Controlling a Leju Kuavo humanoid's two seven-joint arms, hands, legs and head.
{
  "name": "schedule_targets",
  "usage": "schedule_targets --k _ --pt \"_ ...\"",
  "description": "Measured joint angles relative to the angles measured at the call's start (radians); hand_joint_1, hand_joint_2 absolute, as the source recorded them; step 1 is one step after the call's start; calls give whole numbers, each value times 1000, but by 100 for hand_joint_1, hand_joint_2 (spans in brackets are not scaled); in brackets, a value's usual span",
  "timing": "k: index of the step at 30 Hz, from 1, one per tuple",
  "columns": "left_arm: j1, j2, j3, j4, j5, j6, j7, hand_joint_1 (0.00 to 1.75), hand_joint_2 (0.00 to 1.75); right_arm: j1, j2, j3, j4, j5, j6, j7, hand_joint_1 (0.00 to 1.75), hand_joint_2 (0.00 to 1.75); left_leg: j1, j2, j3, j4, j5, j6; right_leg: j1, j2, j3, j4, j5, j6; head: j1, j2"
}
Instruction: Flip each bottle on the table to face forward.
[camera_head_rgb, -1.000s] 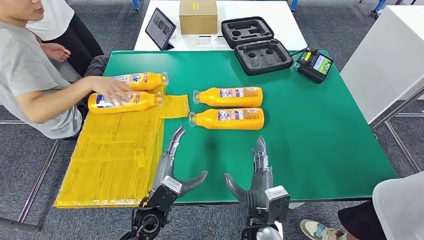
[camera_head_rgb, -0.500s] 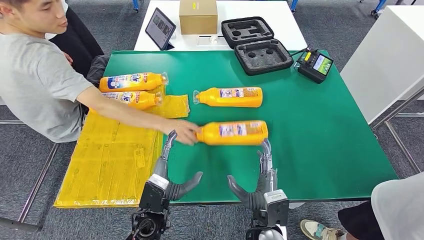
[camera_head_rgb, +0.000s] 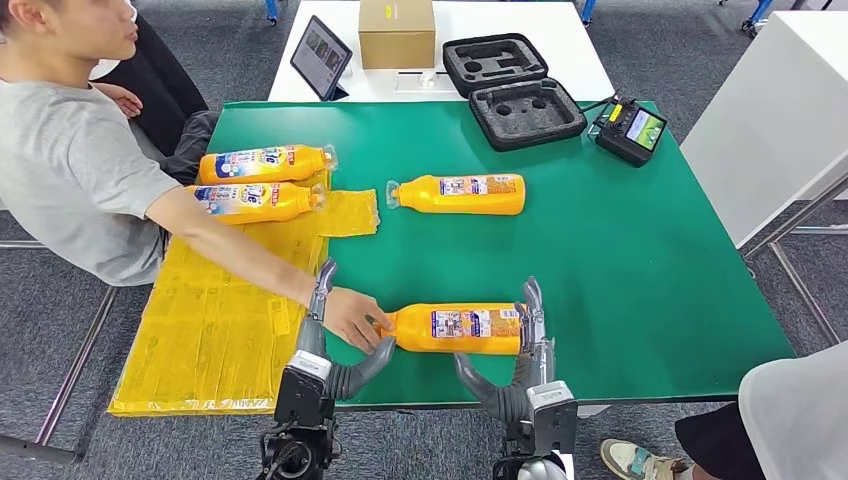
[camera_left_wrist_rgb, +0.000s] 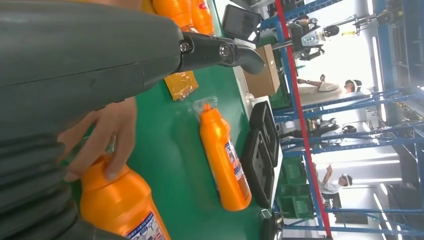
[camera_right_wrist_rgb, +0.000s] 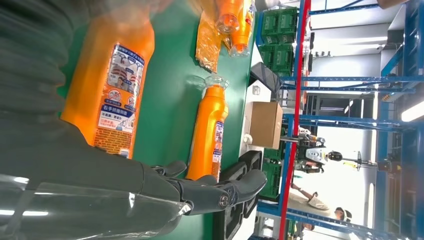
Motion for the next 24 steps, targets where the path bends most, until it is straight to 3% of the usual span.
schedule_targets --k 4,8,15,24 --pt "-6 -7 -1 -1 43 -39 1 0 0 -9 1 0 1 -2 6 0 0 175 0 0 0 0 0 0 0 0 0 0 0 0 0 0" --pt "-30 -8 -7 9 101 -139 7 0 175 -30 3 -1 5 16 -10 0 0 175 0 0 0 0 0 0 0 0 0 0 0 0 0 0" --pt "-40 -8 -8 27 79 -176 4 0 175 -38 -2 9 19 197 -154 0 0 175 0 0 0 0 0 0 0 0 0 0 0 0 0 0" --pt "-36 -8 -6 -7 27 -182 1 0 175 -48 -5 9 39 259 -172 0 0 175 0 0 0 0 0 0 0 0 0 0 0 0 0 0"
